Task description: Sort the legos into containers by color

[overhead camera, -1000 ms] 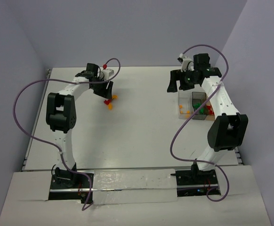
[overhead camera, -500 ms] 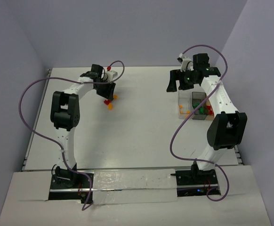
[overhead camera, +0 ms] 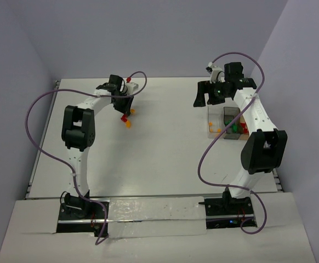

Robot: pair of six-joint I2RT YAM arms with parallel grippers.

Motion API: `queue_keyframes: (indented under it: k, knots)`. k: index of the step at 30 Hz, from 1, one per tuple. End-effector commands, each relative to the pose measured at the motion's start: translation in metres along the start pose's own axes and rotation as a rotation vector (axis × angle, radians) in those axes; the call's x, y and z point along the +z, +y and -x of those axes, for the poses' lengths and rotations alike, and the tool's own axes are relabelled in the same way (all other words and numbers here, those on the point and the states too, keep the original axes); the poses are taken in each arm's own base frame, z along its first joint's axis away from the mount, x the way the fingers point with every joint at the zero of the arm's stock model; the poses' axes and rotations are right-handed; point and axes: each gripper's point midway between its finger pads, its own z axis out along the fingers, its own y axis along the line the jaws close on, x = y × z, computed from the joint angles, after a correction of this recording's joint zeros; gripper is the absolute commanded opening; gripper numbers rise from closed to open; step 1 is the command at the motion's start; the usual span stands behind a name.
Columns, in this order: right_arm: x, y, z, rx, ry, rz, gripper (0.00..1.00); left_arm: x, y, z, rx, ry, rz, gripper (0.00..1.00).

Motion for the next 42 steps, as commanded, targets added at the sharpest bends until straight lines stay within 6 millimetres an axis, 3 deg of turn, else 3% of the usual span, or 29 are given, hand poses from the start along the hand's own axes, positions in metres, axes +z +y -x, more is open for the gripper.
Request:
queue_keyframes:
  k: [1, 7, 13, 16, 22, 30, 36, 39, 42]
  knots:
    - [0.002, 0.006, 0.013, -0.030, -0.047, 0.027, 0.90, -0.010, -0.003, 0.026, 0.017, -0.051, 0.001, 0.20]
    - [-0.001, 0.018, 0.013, -0.040, -0.071, 0.074, 0.90, -0.039, -0.035, 0.054, -0.029, -0.118, -0.127, 0.00]
    - [-0.012, 0.046, 0.026, -0.048, -0.151, 0.155, 0.88, -0.078, -0.114, 0.072, 0.053, -0.177, -0.241, 0.00]
    - [-0.006, 0.066, 0.020, 0.007, -0.156, 0.272, 0.84, -0.102, -0.145, 0.075, 0.135, -0.238, -0.225, 0.00]
    - [0.016, 0.094, 0.002, 0.191, -0.094, 0.431, 0.70, -0.121, -0.196, 0.069, 0.268, -0.298, -0.218, 0.00]
    - [0.031, 0.132, -0.014, 0.196, 0.006, 0.536, 0.54, -0.133, -0.222, 0.068, 0.356, -0.326, -0.186, 0.00]
    - [0.040, 0.140, -0.026, 0.237, 0.065, 0.610, 0.56, -0.139, -0.232, 0.070, 0.367, -0.344, -0.192, 0.00]
    - [0.048, 0.138, -0.032, 0.257, 0.094, 0.614, 0.63, -0.143, -0.236, 0.074, 0.367, -0.357, -0.200, 0.00]
    - [0.051, 0.136, -0.033, 0.263, 0.105, 0.611, 0.64, -0.146, -0.238, 0.075, 0.365, -0.361, -0.207, 0.00]
